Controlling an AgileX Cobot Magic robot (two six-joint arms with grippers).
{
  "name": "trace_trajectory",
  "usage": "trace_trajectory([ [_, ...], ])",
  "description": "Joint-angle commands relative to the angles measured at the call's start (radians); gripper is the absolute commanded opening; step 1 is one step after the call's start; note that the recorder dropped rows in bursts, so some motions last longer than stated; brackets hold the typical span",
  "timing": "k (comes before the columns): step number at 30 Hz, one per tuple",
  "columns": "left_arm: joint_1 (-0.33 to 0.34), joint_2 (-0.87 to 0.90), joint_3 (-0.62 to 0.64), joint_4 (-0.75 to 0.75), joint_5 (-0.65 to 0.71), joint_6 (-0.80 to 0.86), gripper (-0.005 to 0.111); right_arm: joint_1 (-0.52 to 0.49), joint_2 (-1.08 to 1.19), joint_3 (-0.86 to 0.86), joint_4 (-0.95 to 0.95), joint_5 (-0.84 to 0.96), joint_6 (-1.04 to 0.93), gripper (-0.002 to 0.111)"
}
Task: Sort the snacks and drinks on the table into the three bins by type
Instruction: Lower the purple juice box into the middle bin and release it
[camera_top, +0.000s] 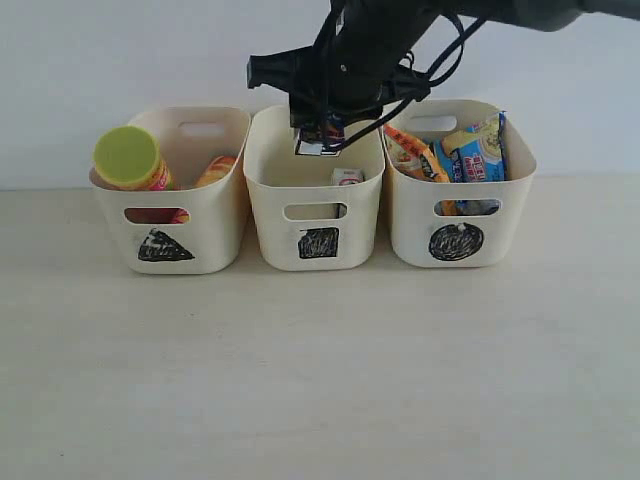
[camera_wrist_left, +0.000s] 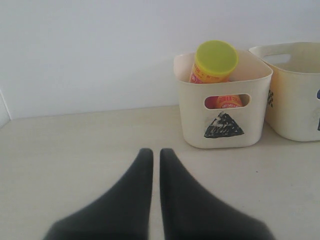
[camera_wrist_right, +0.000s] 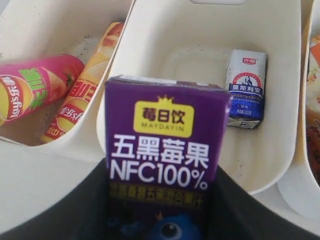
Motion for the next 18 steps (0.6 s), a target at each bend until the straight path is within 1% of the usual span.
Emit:
trace_trajectory([
  [1,-0.009,-0.003,0.004,-0.012,0.000,-0.009,0.004,-0.006,0.072,-0.071,-0.001,-0.044,-0.007,0.000],
  [6,-0.009,-0.003,0.004,-0.012,0.000,-0.009,0.004,-0.006,0.148,-0.136,-0.015,-0.063,-0.007,0.000],
  [13,-0.009,-0.003,0.004,-0.012,0.000,-0.009,0.004,-0.006,0.195,-0.144,-0.054,-0.108,-0.006,0.001],
  [15,-0.009,-0.003,0.004,-0.012,0.000,-0.009,0.004,-0.006,0.208,-0.144,-0.064,-0.115,-0.007,0.008],
  [17,-0.009,-0.003,0.004,-0.012,0.000,-0.009,0.004,-0.006,0.214,-0.144,-0.091,-0.116,-0.007,0.020],
  [18,-0.009,-0.003,0.004,-0.012,0.000,-0.009,0.004,-0.006,0.216,-0.144,-0.100,-0.113,-0.007,0.029],
])
